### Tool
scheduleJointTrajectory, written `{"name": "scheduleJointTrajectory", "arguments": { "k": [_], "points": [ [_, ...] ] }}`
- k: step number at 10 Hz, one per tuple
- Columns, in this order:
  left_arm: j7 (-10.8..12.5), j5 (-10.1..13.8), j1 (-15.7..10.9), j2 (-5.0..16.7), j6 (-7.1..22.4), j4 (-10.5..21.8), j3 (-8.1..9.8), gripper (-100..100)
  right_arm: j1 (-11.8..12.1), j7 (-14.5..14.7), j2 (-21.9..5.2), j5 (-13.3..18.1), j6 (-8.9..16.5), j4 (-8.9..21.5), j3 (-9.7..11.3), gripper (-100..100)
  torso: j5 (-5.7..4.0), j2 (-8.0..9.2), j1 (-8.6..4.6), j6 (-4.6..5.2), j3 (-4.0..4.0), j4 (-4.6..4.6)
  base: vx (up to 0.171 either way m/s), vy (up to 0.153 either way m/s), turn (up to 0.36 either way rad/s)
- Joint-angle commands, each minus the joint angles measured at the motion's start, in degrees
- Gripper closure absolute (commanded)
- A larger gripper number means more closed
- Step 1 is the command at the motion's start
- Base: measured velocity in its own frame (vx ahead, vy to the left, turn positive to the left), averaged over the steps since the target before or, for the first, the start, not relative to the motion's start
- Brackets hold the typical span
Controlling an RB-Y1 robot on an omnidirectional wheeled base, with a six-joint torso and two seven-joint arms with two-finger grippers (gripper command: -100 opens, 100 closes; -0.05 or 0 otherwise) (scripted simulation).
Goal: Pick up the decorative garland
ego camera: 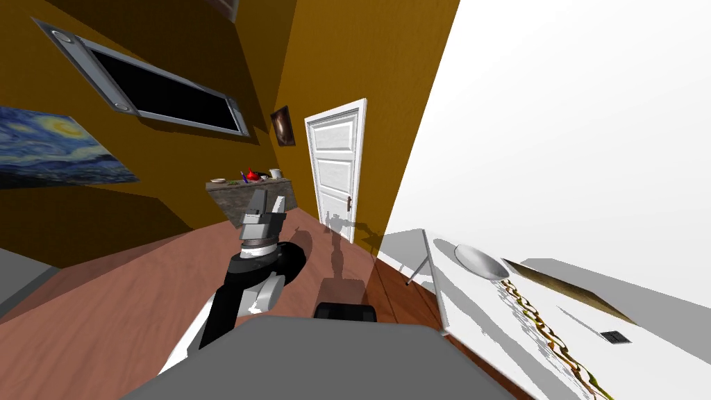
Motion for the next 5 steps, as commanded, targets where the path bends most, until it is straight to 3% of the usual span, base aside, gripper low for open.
{"name": "scheduleJointTrajectory", "arguments": {
  "k": [1,5],
  "points": [
    [0.00,0.00,0.00,0.00,0.00,0.00,0.00,0,1.98,0.07,-1.69,-0.27,0.08,0.83,-0.34,-100,0.00,0.00,0.00,0.00,0.00,0.00,0.187,-0.048,0.085],
    [0.00,0.00,-0.01,0.00,0.00,0.01,0.00,0,2.77,-0.72,-3.97,0.48,0.76,2.31,1.20,-100,-0.02,0.32,-0.03,-0.01,0.20,0.09,0.182,-0.086,0.135]
  ]
}}
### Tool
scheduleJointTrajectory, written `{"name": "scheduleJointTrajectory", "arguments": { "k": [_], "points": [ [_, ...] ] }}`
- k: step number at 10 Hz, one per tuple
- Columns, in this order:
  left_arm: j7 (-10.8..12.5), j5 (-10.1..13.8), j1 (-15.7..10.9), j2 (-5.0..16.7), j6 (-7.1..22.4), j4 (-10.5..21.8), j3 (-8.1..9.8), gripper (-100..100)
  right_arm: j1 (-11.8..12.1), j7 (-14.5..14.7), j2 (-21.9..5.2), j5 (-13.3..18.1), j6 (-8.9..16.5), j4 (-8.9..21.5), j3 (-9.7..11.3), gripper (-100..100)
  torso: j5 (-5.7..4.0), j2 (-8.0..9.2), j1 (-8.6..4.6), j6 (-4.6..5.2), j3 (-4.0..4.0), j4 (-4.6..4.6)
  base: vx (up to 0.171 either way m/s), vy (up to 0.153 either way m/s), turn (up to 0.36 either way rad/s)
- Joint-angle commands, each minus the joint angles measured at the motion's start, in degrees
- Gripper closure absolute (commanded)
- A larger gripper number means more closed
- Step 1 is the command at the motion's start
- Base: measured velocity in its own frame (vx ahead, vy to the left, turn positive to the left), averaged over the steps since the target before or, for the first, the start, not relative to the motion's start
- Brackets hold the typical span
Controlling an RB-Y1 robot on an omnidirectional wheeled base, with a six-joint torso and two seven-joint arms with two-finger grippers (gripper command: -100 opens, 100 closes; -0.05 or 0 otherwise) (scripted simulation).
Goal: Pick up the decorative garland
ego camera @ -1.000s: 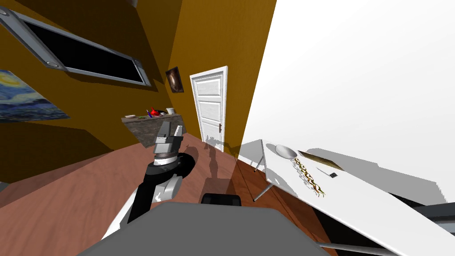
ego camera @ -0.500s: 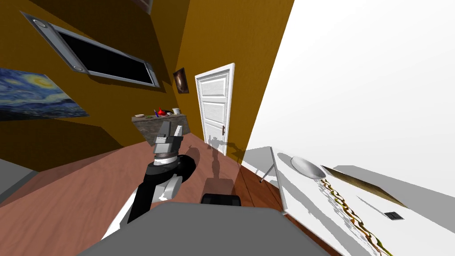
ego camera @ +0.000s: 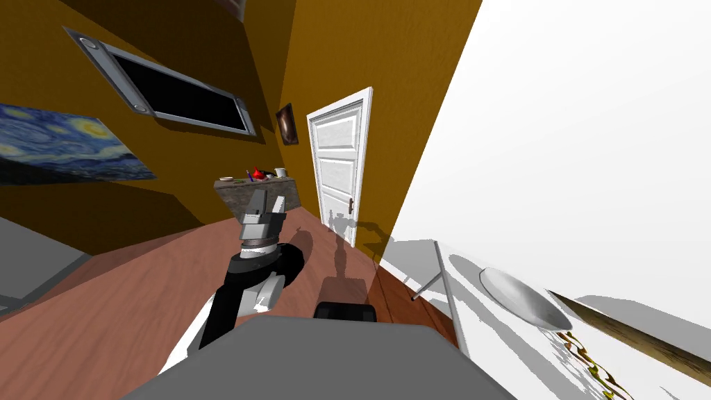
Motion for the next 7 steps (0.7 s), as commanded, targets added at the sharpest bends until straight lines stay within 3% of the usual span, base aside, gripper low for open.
{"name": "scheduleJointTrajectory", "arguments": {
  "k": [1,3,4,5,6,7],
  "points": [
    [0.00,0.00,0.00,0.00,0.00,0.00,0.00,0,0.32,-0.29,-0.74,0.30,0.49,0.14,0.66,-100,0.00,0.00,0.00,0.00,0.00,0.00,0.225,-0.176,0.138],
    [0.00,0.00,0.01,0.01,0.00,0.00,0.01,0,0.22,-0.49,-0.92,0.68,0.78,-0.32,1.42,-100,-0.09,-0.20,-0.27,0.00,-0.12,-0.05,0.208,-0.168,0.121],
    [0.00,0.00,0.00,0.00,0.00,0.00,0.00,0,-0.08,-0.53,-0.83,0.73,0.47,0.18,1.39,-100,-0.08,-0.11,-0.19,0.01,-0.07,-0.03,0.077,-0.066,0.039],
    [0.00,0.00,0.00,0.00,0.00,0.00,0.00,0,-0.15,-0.58,-0.85,0.78,0.48,0.19,1.45,0,-0.02,0.23,0.12,0.06,0.12,0.04,0.016,-0.014,0.002],
    [0.00,0.00,-0.01,-0.01,0.00,0.00,-0.01,0,-0.79,-1.15,0.67,0.85,1.31,0.34,2.52,-100,0.05,0.50,0.35,0.07,0.28,0.11,-0.034,-0.014,0.251],
    [0.00,0.00,-0.02,-0.01,0.00,0.01,-0.01,0,-1.22,-1.54,1.69,0.91,1.87,0.44,3.24,-100,0.07,0.71,0.40,0.02,0.41,0.16,-0.079,-0.020,0.285]
  ]
}}
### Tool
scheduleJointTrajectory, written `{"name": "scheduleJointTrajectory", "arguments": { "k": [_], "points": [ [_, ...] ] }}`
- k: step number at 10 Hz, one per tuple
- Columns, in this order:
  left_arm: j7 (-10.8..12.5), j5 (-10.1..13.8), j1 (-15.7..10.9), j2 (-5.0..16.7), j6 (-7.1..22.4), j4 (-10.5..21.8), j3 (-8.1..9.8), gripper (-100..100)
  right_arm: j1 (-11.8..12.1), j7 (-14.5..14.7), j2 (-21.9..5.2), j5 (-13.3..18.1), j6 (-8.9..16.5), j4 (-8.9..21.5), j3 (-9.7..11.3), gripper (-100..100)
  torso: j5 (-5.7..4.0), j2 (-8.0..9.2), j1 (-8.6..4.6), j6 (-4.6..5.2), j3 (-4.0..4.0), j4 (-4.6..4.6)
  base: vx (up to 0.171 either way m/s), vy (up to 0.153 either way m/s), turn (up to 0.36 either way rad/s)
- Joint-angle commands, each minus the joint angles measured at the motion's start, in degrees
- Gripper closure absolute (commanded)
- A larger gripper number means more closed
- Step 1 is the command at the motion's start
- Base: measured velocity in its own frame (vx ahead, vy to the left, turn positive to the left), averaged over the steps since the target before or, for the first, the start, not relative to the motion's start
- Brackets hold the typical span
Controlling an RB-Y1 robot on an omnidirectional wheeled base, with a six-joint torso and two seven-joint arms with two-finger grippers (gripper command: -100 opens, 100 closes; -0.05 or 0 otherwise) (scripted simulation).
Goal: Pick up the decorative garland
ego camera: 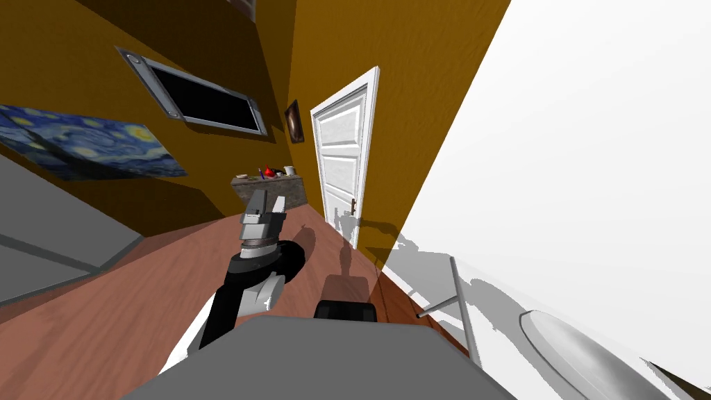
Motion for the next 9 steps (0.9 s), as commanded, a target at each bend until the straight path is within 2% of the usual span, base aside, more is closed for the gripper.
{"name": "scheduleJointTrajectory", "arguments": {
  "k": [1,3,4,5,9],
  "points": [
    [0.00,0.00,0.00,0.00,0.00,0.00,0.00,0,-0.89,-0.68,1.84,0.21,0.92,0.38,1.34,-100,0.00,0.00,0.00,0.00,0.00,0.00,-0.091,-0.025,0.180],
    [0.00,0.00,0.00,0.00,0.00,0.00,0.00,0,-1.53,-1.27,3.38,0.30,1.75,0.54,2.42,-100,-0.01,0.11,-0.03,0.05,0.07,0.04,-0.071,-0.028,0.157],
    [0.00,0.00,0.00,0.00,0.00,0.00,0.00,0,-2.16,-1.41,2.77,0.64,1.25,0.85,2.67,-100,-0.01,0.09,-0.05,0.01,0.06,0.03,-0.032,-0.017,0.048],
    [0.00,0.00,0.01,0.00,0.00,0.00,0.01,0,-2.33,-1.60,2.86,0.72,1.30,0.93,2.84,100,0.00,-0.02,-0.01,0.07,0.01,0.01,-0.005,-0.003,-0.009],
    [0.00,0.00,0.01,0.00,0.00,0.00,0.01,0,-2.31,-1.65,2.89,0.67,1.29,0.93,2.82,100,0.00,-0.17,0.02,0.02,-0.09,-0.04,0.000,0.000,0.000]
  ]
}}
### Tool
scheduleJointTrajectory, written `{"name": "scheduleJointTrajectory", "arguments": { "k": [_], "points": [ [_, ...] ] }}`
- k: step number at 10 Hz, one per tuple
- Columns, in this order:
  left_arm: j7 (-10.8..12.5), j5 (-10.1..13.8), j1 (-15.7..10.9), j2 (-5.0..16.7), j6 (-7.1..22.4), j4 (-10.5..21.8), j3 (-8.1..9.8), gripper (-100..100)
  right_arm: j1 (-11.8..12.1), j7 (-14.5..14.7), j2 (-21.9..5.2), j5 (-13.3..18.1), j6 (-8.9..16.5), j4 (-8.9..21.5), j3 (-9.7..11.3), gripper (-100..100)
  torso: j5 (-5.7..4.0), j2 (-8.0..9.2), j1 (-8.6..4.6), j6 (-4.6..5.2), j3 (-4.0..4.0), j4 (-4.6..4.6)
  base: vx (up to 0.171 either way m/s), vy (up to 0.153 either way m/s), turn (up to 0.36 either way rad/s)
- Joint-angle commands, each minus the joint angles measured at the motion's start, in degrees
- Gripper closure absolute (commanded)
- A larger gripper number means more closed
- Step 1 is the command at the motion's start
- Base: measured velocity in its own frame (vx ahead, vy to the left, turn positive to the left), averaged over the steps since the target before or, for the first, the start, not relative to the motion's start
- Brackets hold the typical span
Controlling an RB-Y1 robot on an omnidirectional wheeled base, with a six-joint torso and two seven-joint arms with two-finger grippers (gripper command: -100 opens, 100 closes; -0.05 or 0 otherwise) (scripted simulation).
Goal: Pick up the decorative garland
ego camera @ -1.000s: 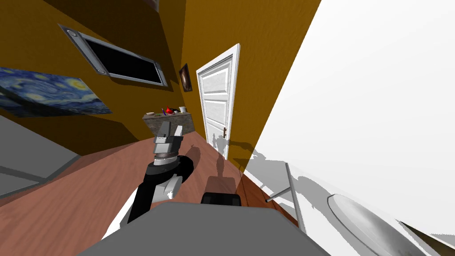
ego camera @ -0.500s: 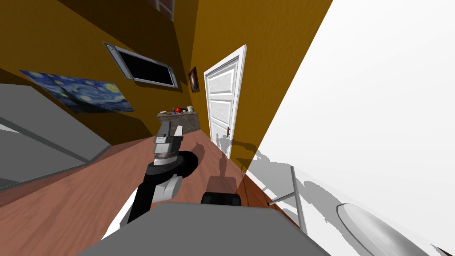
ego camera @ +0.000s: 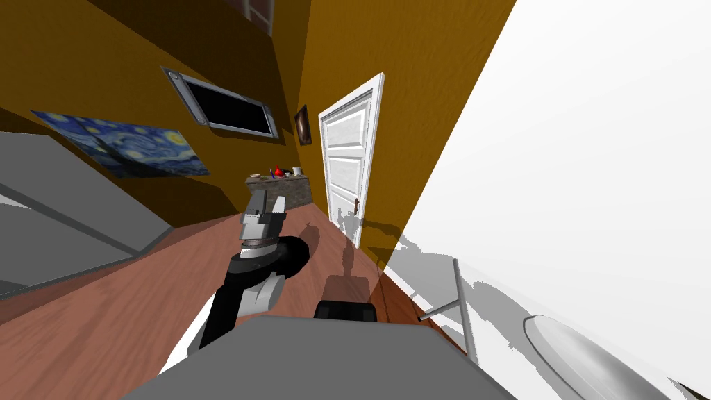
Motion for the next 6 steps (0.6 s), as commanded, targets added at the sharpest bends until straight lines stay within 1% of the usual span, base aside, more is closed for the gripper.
{"name": "scheduleJointTrajectory", "arguments": {
  "k": [1,2,4,5,6],
  "points": [
    [0.00,0.00,0.00,0.00,0.00,0.00,0.00,0,0.00,0.00,0.00,0.00,0.00,0.00,0.00,0,0.00,0.00,0.00,0.00,0.00,0.00,0.000,0.000,0.000],
    [0.00,0.00,0.00,0.00,0.00,0.00,0.00,0,1.42,0.96,-1.04,-0.47,-0.37,-0.54,-1.49,100,0.00,0.00,0.01,0.00,0.00,0.00,0.041,0.006,-0.214],
    [0.00,0.00,0.01,0.00,0.00,0.00,0.00,0,2.48,1.93,-3.60,-0.60,-1.76,-0.79,-3.30,100,0.05,-0.19,0.12,0.09,-0.11,-0.05,0.090,0.028,-0.288],
    [0.00,0.00,0.02,0.00,0.00,0.00,0.00,0,2.60,1.54,-3.13,-0.83,-1.27,-0.88,-2.96,100,0.09,-0.30,0.21,0.08,-0.17,-0.07,0.043,0.022,-0.068],
    [0.00,0.00,0.00,0.00,0.00,0.00,0.00,0,2.75,1.65,-3.29,-0.87,-1.44,-0.91,-3.07,0,0.06,-0.21,0.17,-0.02,-0.13,-0.05,0.005,0.005,0.010]
  ]
}}
